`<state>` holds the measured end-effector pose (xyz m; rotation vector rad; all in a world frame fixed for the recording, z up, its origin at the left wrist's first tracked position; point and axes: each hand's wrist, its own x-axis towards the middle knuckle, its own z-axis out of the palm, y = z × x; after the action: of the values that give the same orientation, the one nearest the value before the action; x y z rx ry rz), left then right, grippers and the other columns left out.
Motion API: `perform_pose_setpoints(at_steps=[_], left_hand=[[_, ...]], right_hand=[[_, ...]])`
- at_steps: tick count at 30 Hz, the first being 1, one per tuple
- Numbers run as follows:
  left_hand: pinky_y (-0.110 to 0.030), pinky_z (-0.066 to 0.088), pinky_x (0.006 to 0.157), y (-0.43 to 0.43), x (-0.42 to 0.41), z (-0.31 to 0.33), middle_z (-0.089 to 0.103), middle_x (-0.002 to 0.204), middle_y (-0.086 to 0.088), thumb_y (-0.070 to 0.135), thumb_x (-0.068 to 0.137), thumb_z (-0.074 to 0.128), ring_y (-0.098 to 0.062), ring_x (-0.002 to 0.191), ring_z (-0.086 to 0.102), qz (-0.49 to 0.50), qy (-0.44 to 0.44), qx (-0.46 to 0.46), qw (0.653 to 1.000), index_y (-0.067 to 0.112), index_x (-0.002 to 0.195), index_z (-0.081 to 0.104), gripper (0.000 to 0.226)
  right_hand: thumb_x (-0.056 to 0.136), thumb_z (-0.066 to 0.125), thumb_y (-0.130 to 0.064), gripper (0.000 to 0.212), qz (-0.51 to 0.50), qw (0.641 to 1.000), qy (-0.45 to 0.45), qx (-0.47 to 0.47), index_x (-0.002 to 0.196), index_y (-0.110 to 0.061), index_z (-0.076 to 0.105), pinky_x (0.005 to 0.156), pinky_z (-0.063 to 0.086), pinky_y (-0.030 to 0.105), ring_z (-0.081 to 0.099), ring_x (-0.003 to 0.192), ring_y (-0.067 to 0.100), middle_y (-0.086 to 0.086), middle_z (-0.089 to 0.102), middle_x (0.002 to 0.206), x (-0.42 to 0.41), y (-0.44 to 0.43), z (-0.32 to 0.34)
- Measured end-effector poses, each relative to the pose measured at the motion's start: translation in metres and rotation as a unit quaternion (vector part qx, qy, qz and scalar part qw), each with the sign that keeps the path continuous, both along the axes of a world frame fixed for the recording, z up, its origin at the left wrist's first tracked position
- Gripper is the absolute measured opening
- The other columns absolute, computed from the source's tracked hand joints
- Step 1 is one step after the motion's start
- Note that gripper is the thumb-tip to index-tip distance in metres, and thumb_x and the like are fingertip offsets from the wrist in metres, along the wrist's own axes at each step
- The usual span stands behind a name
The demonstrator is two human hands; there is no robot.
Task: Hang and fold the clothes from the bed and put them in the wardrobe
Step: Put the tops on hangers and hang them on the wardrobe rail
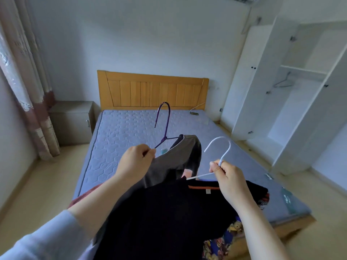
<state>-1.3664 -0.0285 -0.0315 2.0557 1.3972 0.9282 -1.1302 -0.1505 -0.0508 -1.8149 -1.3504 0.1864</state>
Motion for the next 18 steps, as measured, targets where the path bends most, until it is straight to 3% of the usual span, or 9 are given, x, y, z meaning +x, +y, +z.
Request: perform_pose_setpoints(at_steps=[3,7,10,14,18], left_hand=[[-0.026,0.036,0.052,-0.035,0.005,0.013,0.062,0.066,0.001,0.029,0.097,0.051,-0.014,0.06,0.054,0.002,0.008,0.026,1.0,0.018,0.07,0.064,0.032],[-0.027,0.037,0.054,-0.087,0.013,0.01,0.063,0.067,-0.001,0.029,0.097,0.051,-0.018,0.062,0.055,0.014,0.028,0.035,0.999,0.016,0.071,0.064,0.032],[-0.03,0.037,0.055,-0.132,0.024,-0.006,0.062,0.066,-0.006,0.029,0.097,0.05,-0.023,0.063,0.055,0.019,0.049,0.018,0.998,0.009,0.072,0.063,0.034],[-0.033,0.039,0.058,-0.19,0.037,-0.036,0.061,0.067,-0.007,0.029,0.096,0.05,-0.029,0.068,0.055,0.009,0.071,-0.005,0.997,0.009,0.071,0.06,0.033],[-0.034,0.038,0.058,-0.234,0.042,-0.061,0.06,0.068,-0.01,0.023,0.093,0.052,-0.031,0.068,0.054,-0.014,0.077,-0.008,0.997,0.004,0.069,0.06,0.032]], right_hand=[[0.098,0.05,-0.038,0.032,-0.012,1.0,0.005,0.01,0.069,-0.025,0.057,0.05,0.036,0.018,0.047,0.051,0.003,-0.007,0.05,0.054,0.011,-0.048,0.01],[0.099,0.05,-0.032,0.032,-0.038,0.999,0.014,0.015,0.07,-0.022,0.06,0.046,0.035,0.011,0.049,0.048,-0.004,-0.023,0.054,0.049,0.027,-0.124,0.013],[0.099,0.05,-0.033,0.031,-0.07,0.997,0.02,0.001,0.071,-0.024,0.062,0.042,0.029,0.017,0.045,0.044,0.004,-0.008,0.048,0.045,0.038,-0.18,0.004],[0.099,0.048,-0.037,0.03,-0.136,0.99,0.02,-0.028,0.08,-0.021,0.065,0.051,0.037,0.027,0.054,0.063,0.008,-0.005,0.06,0.067,0.048,-0.248,-0.013],[0.099,0.051,-0.034,0.029,-0.22,0.975,0.019,-0.035,0.087,-0.016,0.071,0.057,0.034,0.031,0.053,0.067,0.017,-0.011,0.057,0.066,0.048,-0.305,-0.025]])
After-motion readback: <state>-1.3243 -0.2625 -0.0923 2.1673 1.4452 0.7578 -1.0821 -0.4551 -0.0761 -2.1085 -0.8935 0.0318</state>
